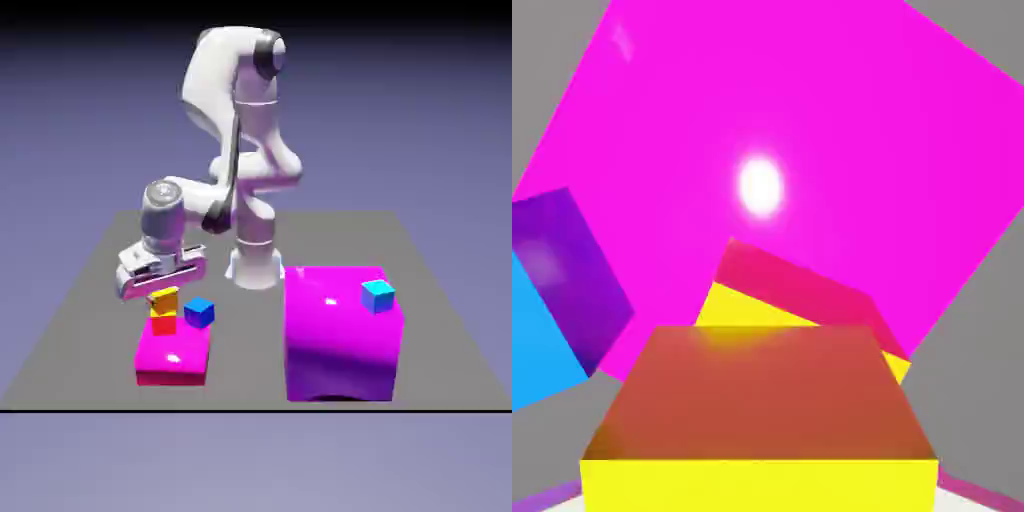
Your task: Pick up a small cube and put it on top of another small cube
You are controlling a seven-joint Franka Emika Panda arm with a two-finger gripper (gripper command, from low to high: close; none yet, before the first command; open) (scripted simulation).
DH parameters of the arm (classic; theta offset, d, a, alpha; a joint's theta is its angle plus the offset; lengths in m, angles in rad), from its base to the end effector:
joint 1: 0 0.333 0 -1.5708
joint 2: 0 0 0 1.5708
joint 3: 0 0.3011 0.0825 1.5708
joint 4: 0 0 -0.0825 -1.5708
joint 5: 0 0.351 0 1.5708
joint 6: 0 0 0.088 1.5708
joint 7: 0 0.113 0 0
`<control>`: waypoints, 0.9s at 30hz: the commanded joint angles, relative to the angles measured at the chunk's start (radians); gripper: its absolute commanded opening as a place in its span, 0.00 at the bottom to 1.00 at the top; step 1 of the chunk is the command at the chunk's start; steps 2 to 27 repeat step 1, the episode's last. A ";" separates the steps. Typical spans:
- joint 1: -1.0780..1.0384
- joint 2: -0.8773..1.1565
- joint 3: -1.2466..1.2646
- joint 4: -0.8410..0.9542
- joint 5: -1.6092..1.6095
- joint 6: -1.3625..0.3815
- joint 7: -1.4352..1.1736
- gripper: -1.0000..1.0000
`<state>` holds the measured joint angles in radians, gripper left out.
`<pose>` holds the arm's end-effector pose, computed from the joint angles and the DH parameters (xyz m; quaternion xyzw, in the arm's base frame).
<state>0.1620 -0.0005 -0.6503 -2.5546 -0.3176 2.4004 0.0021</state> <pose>0.3655 -0.1981 0.2629 0.9853 -0.1182 -0.0970 0.0762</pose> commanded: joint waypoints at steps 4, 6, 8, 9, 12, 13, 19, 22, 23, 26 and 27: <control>0.020 -0.032 0.002 0.014 -0.010 -0.043 0.008 1.00; 0.020 -0.032 0.002 0.014 -0.010 -0.043 0.008 1.00; 0.020 -0.032 0.002 0.014 -0.010 -0.043 0.008 1.00; 0.020 -0.032 0.002 0.014 -0.010 -0.043 0.008 1.00; 0.020 -0.032 0.002 0.014 -0.010 -0.043 0.008 1.00; 0.020 -0.032 0.002 0.014 -0.010 -0.043 0.008 1.00; 0.020 -0.032 0.002 0.014 -0.010 -0.043 0.008 1.00; 0.020 -0.032 0.002 0.014 -0.010 -0.043 0.008 1.00; 0.020 -0.032 0.002 0.014 -0.010 -0.043 0.008 1.00; 0.020 -0.032 0.002 0.014 -0.010 -0.043 0.008 1.00; 0.020 -0.032 0.002 0.014 -0.010 -0.043 0.008 1.00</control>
